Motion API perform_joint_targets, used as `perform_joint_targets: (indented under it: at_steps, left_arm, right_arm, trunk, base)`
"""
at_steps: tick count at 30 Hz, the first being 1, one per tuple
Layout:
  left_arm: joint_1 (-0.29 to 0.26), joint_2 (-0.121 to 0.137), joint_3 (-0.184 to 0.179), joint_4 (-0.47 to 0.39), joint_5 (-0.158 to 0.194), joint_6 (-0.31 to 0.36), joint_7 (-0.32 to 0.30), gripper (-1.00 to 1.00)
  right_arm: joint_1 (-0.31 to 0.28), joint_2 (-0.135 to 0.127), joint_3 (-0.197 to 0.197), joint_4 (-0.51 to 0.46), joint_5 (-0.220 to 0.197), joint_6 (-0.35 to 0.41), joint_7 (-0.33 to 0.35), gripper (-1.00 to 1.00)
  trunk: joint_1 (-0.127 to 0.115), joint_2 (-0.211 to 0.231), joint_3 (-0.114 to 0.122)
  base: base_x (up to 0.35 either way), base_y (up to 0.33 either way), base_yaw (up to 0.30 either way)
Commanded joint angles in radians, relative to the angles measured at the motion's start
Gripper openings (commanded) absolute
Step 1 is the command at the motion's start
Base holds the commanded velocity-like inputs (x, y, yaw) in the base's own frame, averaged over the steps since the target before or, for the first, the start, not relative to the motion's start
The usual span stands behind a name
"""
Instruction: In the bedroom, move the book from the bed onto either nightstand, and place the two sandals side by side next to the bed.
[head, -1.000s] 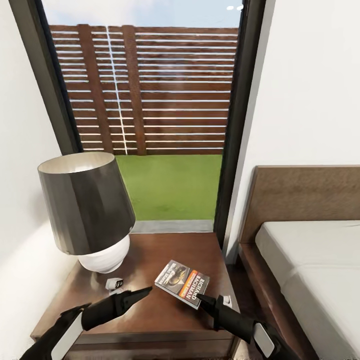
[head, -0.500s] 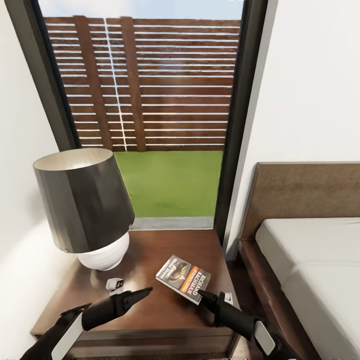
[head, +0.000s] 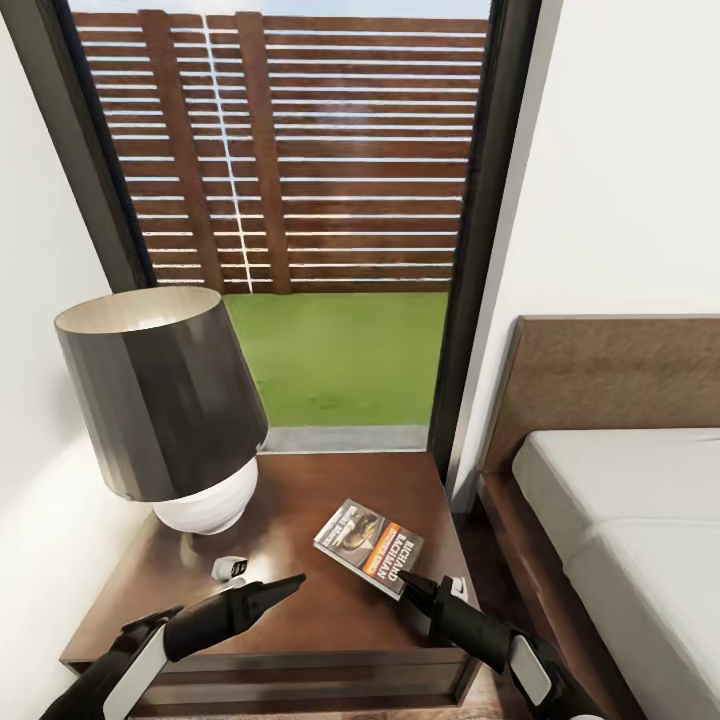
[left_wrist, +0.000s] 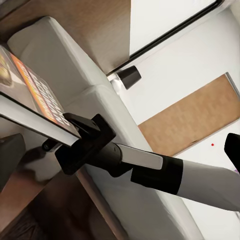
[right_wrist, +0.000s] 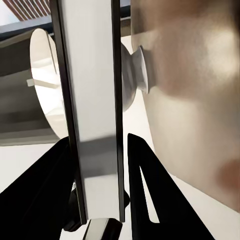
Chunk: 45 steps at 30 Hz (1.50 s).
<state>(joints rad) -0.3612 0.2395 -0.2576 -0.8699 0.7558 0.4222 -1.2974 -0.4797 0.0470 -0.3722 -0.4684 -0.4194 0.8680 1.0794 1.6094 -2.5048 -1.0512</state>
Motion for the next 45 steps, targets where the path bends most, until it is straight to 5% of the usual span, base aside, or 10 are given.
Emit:
perform_joint_targets:
  at_steps: [1, 16, 37, 45]
  left_arm:
    - [-0.001, 0.001, -0.005, 0.0, 0.01, 0.01, 0.0, 1.0]
    - [-0.001, 0.0, -0.006, 0.0, 0.01, 0.01, 0.002, 1.0]
    - [-0.001, -0.004, -0.008, 0.0, 0.007, 0.01, 0.004, 1.0]
    - [-0.001, -0.006, -0.008, 0.001, 0.007, 0.01, 0.004, 1.0]
  right_arm:
    - [0.0, 0.001, -0.002, 0.053, 0.027, -0.023, -0.059, -1.0]
    - [0.0, 0.001, -0.002, 0.053, 0.027, -0.023, -0.059, -1.0]
    - [0.0, 0.001, -0.002, 0.053, 0.027, -0.023, -0.059, -1.0]
    - [0.0, 0.001, -0.002, 0.053, 0.028, -0.023, -0.06, -1.0]
  trunk:
    - [0.0, 0.0, -0.001]
    - [0.0, 0.0, -0.001]
    - [-0.009, 0.005, 0.08]
    - [-0.009, 0.005, 0.08]
  base:
    - [0.0, 0.0, 0.0]
    - [0.0, 0.0, 0.0]
    - [0.0, 0.0, 0.0]
    - [0.0, 0.0, 0.0]
